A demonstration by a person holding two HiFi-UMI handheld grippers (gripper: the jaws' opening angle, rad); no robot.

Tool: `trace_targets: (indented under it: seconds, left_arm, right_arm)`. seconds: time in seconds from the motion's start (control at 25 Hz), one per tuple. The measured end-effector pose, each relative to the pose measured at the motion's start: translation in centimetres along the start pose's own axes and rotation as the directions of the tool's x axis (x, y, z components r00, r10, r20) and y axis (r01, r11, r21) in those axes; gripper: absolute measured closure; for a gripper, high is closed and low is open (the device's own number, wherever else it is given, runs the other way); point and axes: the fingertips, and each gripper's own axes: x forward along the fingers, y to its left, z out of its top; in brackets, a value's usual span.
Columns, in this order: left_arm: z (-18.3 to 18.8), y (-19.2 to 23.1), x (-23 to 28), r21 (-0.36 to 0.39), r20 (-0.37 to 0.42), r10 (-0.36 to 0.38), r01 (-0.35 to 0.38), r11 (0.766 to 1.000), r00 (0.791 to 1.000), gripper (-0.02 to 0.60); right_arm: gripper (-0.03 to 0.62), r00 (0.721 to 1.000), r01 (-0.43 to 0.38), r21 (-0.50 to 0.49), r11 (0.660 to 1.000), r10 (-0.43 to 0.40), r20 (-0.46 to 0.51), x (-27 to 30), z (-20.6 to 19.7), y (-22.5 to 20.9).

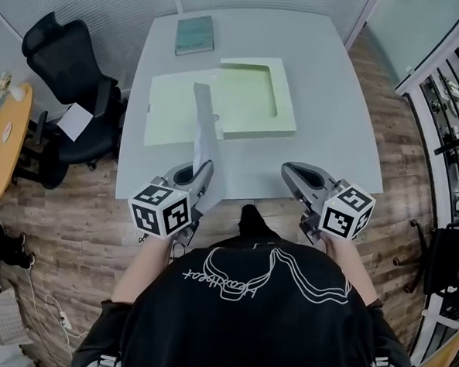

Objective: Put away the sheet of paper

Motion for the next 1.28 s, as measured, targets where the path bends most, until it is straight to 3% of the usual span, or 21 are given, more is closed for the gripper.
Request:
trace_targets:
  seconds: [0.4,0.84,1.28]
  left_arm:
    - [3.3,5.8,4.5,-0.044,-0.032,0.067,-0.069,0.997,0.997,0.571]
    - [6.2,11.0,8.9,-0.086,-0.038,0.082,-0.085,0.993,0.996,0.571]
    - [8.8,13.4,11.9,-0.141,-0.04,0.064,-0.069,0.988,0.997,0.571]
  right_arm:
    - [0.585,0.999,-0.018,0.056,0.998,0.02,-0.029,4.2,1.7,-5.8]
    - [0.585,0.999,0.019,0.075,0.997,-0.016,-0.044,5.4,2.7,-9.5]
    - [0.585,0.998,0.029,0.09,0.996,-0.024,-0.054,5.9,2.9,-11.5]
